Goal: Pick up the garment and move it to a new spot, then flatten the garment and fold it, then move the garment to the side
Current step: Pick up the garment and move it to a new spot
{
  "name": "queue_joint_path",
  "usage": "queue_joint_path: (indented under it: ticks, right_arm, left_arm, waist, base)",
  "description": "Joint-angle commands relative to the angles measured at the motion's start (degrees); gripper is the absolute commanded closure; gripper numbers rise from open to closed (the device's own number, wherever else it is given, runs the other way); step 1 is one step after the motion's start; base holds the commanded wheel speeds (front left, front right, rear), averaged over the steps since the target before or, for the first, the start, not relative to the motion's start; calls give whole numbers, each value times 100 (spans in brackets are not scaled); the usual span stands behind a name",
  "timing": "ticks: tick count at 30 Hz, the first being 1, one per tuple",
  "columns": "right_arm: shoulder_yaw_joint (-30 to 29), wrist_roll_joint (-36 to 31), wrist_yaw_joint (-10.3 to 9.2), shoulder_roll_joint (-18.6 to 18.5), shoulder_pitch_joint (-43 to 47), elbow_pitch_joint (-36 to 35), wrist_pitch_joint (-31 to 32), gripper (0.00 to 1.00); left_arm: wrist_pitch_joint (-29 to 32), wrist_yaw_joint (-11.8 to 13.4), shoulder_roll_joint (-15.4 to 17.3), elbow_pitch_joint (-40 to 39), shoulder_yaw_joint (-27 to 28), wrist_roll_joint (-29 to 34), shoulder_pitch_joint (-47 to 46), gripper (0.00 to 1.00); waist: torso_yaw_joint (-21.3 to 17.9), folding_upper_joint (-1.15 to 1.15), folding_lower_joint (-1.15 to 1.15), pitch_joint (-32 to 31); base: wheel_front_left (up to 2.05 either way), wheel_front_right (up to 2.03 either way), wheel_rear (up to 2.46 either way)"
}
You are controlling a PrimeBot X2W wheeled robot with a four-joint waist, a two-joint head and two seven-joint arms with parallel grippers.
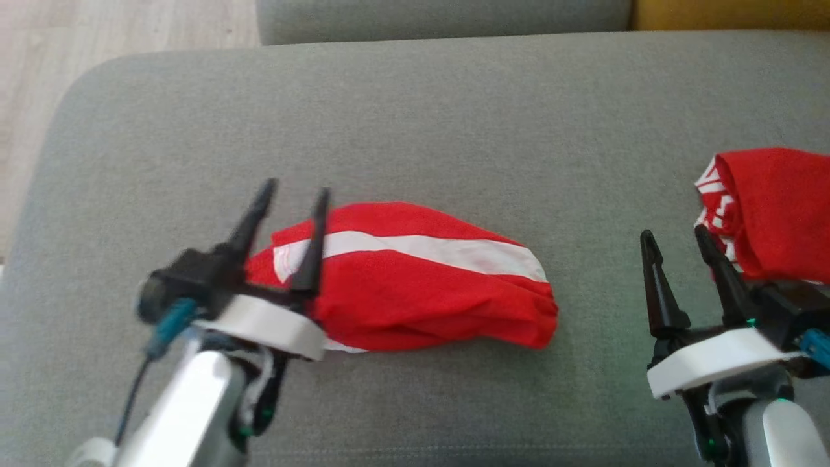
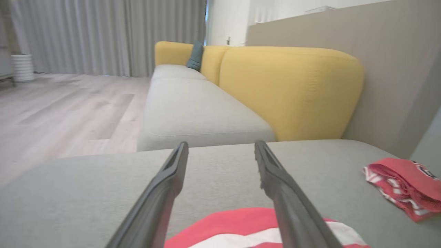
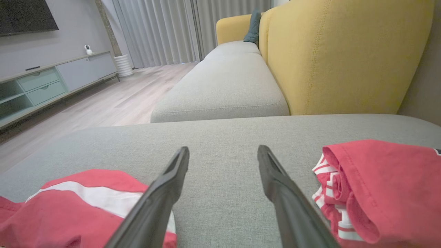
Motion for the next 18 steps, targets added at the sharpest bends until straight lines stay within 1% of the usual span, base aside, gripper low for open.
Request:
queue_joint_path:
  ticks: [1,5,10,14,18]
  right_arm:
    - [128,-34,-4,-31,-29,-204,23,0]
    - [110,-62,-4,-31,-1,-230,66,0]
    - [108,-87,-4,-31,53,-226,114,0]
    - [97,-92,-4,-31,154,-216,149,0]
    - [98,-75,-4,-31,285,-220,182,0]
  left_arm:
    - [-65,51,166,-113,330,-32,-74,0]
    - [-137,128,443,79,785,-154,103,0]
    - [-178,25,666,247,1192,-368,429,0]
    - [-189,-100,728,263,1310,-436,671,0]
    - [-192,-120,731,193,1277,-358,891,0]
  waist:
    - [64,0,0,-42]
    - [168,0,0,-90]
    - [238,0,0,-201]
    - [263,0,0,-314]
    - [260,0,0,-424]
  base:
    - [0,0,0]
    - [0,0,0]
    - [0,0,0]
    - [0,0,0]
    - [0,0,0]
